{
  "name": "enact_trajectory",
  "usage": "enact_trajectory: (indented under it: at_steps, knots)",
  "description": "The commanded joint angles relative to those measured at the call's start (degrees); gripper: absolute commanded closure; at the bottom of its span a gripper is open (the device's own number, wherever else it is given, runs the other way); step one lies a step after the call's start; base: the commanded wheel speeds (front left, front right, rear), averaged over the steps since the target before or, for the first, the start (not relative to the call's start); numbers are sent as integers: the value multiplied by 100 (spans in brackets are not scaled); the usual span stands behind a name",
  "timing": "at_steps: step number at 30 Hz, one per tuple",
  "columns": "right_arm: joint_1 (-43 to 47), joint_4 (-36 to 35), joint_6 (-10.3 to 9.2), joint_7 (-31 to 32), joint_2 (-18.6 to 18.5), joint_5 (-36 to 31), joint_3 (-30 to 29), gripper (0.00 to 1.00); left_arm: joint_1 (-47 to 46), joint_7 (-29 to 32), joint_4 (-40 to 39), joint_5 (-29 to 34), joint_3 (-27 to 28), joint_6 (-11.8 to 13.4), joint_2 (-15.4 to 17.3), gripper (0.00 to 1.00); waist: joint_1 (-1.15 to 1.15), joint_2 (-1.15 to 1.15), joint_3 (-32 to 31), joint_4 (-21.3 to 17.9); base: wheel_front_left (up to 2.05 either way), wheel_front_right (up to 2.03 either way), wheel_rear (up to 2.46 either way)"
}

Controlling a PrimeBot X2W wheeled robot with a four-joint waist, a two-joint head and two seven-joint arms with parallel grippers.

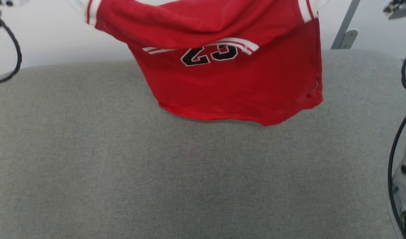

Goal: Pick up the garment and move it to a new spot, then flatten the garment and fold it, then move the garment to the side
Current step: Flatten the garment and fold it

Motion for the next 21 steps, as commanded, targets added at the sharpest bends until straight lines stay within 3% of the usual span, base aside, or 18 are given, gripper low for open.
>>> enact_trajectory:
  at_steps: [1, 5, 10, 18, 21]
  knots:
    - [-78, 99, 26, -154, -4, -70, 27, 100, -95, -114, 67, 19, -21, -12, -48, 100, 0, 0, 83, -3, 0, 0, 0]
    - [-463, 705, 26, -793, -86, -328, 184, 100, -492, -702, 412, 198, -94, -46, -201, 100, 0, 0, 462, -7, 0, 0, 0]
    - [-1082, 1492, 26, -2178, -191, -676, 510, 100, -1179, -1761, 946, 583, -202, -46, -371, 100, 0, 0, 1074, 2, 0, 0, 0]
    - [-2091, 2705, 26, -4998, -381, -1501, 1184, 100, -2364, -4431, 1743, 1406, -343, 0, -581, 100, 0, 0, 1745, 78, 0, 0, 0]
    - [-2236, 3254, 26, -5408, -294, -1610, 1403, 100, -2426, -5024, 2159, 1392, -399, -44, -651, 100, 0, 0, 1855, 96, 0, 0, 0]
